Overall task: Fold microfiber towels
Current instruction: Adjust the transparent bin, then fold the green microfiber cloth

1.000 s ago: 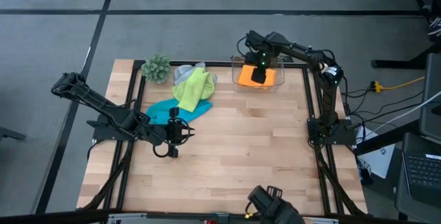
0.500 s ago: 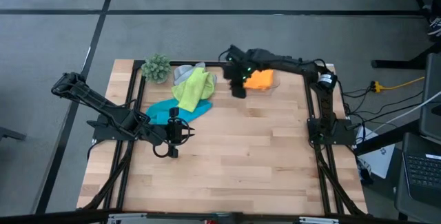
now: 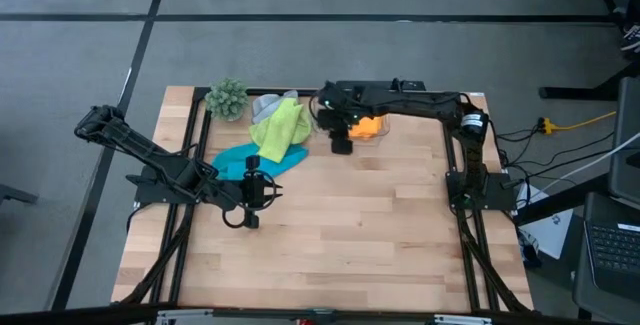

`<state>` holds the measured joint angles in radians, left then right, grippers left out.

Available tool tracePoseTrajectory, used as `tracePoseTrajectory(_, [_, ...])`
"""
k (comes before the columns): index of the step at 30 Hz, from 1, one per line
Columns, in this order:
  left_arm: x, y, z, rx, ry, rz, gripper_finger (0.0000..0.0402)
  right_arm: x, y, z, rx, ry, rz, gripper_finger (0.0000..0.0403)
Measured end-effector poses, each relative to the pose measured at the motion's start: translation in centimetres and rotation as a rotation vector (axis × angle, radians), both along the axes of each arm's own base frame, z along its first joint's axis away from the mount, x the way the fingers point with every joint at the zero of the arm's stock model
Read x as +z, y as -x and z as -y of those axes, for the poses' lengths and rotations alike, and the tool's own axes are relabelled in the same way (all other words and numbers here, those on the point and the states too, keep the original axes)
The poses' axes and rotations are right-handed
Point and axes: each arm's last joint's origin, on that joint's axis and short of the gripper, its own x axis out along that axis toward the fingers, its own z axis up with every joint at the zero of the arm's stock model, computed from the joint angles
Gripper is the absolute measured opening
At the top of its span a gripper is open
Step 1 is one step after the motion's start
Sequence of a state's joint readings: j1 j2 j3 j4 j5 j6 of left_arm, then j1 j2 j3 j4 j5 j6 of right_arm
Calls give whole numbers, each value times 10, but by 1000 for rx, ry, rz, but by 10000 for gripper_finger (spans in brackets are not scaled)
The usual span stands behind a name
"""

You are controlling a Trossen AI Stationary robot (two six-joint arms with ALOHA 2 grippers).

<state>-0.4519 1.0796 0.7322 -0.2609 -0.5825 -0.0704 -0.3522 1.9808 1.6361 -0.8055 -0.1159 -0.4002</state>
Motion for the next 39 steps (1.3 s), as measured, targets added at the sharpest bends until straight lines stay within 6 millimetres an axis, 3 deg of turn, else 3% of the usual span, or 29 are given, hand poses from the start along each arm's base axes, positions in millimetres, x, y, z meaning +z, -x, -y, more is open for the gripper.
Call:
tracePoseTrajectory(5, [0, 0, 0, 0, 0, -1, 74, -31, 7, -3, 2, -52, -31, 117])
tracePoseTrajectory(11, [0, 0, 0, 0, 0, -1, 74, -66, 17, 6, -110, 116, -31, 117])
tracePoseTrajectory(19, [0, 0, 0, 0, 0, -1, 74, -75, 34, 16, -201, 104, -126, 117])
tracePoseTrajectory(26, [0, 0, 0, 0, 0, -1, 74, -67, 36, 5, -190, 50, -155, 117])
tracePoseTrajectory(34, [-1, 1, 0, 2, -4, -15, 74, -21, 30, -24, -184, 36, -104, 117])
tracePoseTrajectory(39, [-1, 0, -2, 58, 41, 11, 74, 8, 49, -44, -150, 26, -163, 117])
